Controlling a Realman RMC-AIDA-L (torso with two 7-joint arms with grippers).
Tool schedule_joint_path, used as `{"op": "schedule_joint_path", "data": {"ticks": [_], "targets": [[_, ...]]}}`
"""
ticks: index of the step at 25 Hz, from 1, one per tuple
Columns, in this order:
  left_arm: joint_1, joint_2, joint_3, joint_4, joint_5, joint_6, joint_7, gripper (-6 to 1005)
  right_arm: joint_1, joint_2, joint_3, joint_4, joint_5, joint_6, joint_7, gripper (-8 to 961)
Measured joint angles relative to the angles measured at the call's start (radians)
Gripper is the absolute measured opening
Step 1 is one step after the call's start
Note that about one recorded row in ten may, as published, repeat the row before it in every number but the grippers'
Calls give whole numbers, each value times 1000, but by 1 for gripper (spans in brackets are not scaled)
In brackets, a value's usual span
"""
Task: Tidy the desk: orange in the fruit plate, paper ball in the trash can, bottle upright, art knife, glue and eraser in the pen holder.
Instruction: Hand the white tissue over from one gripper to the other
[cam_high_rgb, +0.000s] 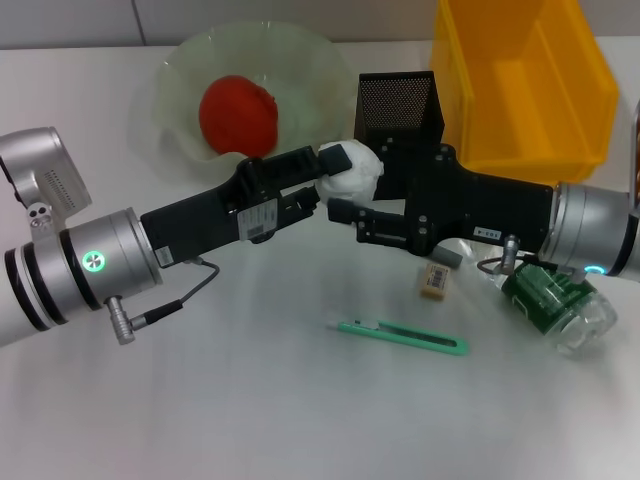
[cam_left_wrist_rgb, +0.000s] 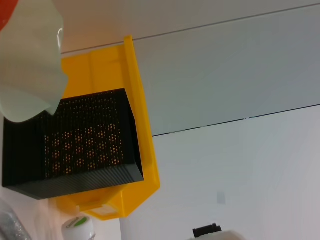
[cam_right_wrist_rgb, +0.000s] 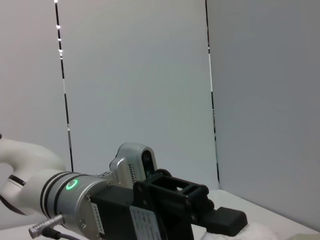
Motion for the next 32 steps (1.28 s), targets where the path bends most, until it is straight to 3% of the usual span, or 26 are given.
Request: {"op": "schedule_joint_path", "data": {"ticks": [3, 11, 32], "targets": [[0, 0, 2, 0, -1, 0, 0, 537, -1, 0, 0, 0, 0, -6, -5, 705], [2, -2, 4, 0, -2, 0, 1, 580, -5, 0, 0, 0, 0, -10, -8, 543], [-5, -2, -1, 0, -8, 9, 37, 709, -5, 0, 0, 0, 4, -11, -8, 529]]}}
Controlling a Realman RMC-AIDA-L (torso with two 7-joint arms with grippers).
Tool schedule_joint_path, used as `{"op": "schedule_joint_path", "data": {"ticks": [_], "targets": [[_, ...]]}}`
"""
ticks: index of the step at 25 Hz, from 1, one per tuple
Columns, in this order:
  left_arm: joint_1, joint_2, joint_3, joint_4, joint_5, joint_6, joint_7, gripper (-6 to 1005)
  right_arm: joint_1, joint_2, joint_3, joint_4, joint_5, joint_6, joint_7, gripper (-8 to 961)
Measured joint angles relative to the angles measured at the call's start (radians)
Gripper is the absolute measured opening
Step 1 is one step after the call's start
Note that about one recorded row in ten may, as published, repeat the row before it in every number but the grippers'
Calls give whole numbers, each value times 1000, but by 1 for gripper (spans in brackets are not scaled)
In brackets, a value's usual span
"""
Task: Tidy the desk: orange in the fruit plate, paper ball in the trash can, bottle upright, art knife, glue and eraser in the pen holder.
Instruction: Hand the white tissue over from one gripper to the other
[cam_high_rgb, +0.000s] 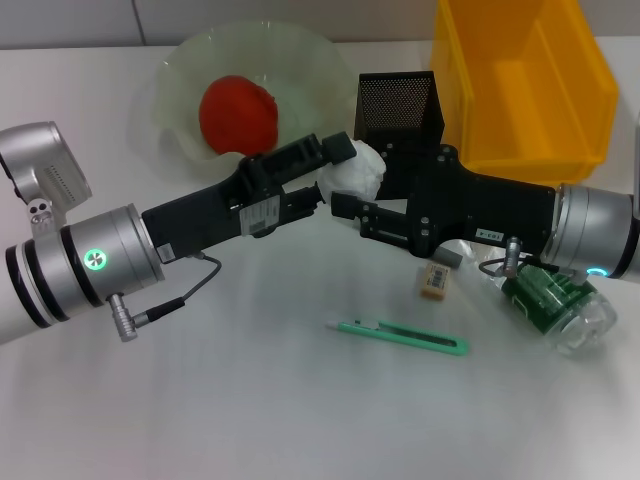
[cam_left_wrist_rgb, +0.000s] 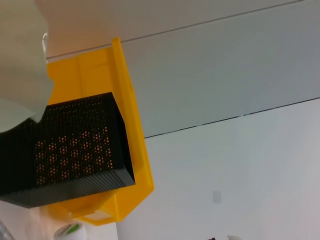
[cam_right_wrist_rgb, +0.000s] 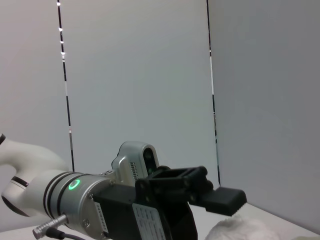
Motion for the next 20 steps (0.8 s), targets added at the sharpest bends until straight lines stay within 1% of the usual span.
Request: {"op": "schedule_joint_path", "data": {"ticks": [5, 14, 16, 19, 20], "targets": [[3, 1, 0, 0, -2, 3, 0, 819, 0, 0, 0, 1, 3, 0, 0, 522], [8, 1, 0, 5, -3, 7, 0, 818, 0, 0, -7, 2, 15, 1, 0, 516], [8, 2, 0, 6, -4, 16, 24, 818, 0, 0, -8, 2, 15, 1, 0, 516], [10, 6, -1, 7, -4, 28, 110, 818, -1, 0, -7, 4, 15, 1, 0, 516], [18, 10, -1, 11, -4, 34, 163, 818, -2, 0, -7, 4, 15, 1, 0, 516]]}}
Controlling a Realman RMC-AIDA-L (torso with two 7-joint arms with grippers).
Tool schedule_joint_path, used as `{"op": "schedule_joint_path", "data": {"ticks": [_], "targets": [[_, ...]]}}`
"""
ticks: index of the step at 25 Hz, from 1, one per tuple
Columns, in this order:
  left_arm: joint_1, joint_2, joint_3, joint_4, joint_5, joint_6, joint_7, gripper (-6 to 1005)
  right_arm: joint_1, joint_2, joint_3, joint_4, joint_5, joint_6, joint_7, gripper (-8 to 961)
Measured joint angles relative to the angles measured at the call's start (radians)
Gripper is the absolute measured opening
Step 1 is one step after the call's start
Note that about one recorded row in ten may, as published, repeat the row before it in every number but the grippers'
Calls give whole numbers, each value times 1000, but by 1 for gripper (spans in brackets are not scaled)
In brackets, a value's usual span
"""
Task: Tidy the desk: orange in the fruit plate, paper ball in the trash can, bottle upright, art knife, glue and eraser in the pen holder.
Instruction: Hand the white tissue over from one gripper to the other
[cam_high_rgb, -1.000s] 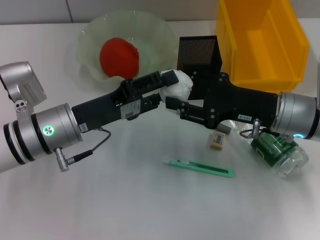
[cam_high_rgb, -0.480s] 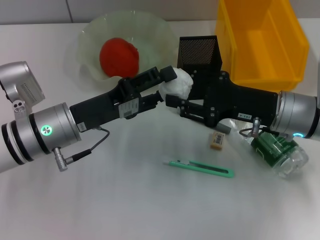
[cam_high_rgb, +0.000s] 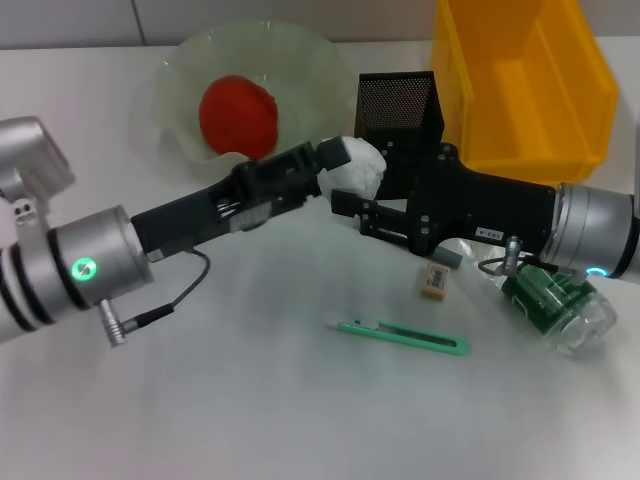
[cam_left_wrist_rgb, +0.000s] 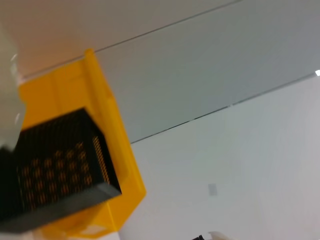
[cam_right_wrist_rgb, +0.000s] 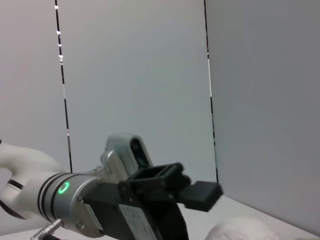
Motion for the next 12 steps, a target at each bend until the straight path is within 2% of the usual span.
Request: {"op": "schedule_joint_path", "data": {"ticks": [2, 7, 12], "targets": [[7, 2, -1, 5, 0, 4, 32, 818, -2, 0, 1, 0, 0, 0, 0, 516], [100, 14, 0, 121, 6, 88, 299, 817, -8, -2, 7, 0, 0, -3, 2, 515], [142, 21, -1, 135, 10, 116, 521, 817, -10, -4, 7, -2, 2, -12, 9, 515]]}}
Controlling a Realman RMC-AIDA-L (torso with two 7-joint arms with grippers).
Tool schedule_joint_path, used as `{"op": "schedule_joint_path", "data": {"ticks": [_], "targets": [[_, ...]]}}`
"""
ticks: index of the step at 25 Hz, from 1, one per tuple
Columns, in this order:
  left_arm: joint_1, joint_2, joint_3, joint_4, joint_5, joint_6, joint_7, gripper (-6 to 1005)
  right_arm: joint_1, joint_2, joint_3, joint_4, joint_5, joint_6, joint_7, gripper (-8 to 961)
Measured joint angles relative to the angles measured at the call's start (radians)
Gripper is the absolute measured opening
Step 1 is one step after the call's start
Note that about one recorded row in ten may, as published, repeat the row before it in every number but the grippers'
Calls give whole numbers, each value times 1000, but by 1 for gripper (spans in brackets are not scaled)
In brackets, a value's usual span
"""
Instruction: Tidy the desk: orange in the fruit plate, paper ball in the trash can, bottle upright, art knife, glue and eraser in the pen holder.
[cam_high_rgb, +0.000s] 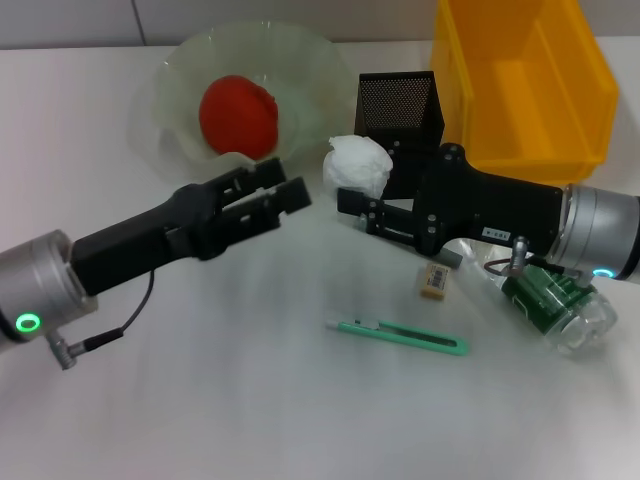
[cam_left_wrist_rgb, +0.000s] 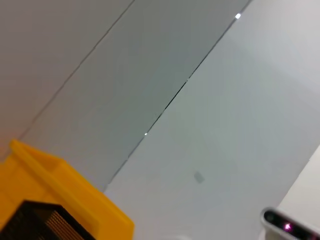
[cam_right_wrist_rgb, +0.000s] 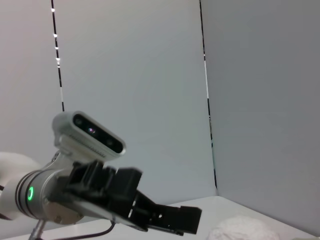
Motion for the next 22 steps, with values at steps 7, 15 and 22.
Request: {"op": "schedule_joint_path", "data": {"ticks": [7, 15, 22], "targets": [[33, -5, 6, 0, 68, 1, 296, 816, -11, -3, 0, -9, 4, -2, 25, 516], [78, -21, 7, -32, 80, -8, 639, 815, -24, -4, 0, -40, 4, -2, 57, 516], [91, -5, -5, -128, 72, -9, 815, 815, -34, -4, -3, -52, 4, 5, 64, 516]]}}
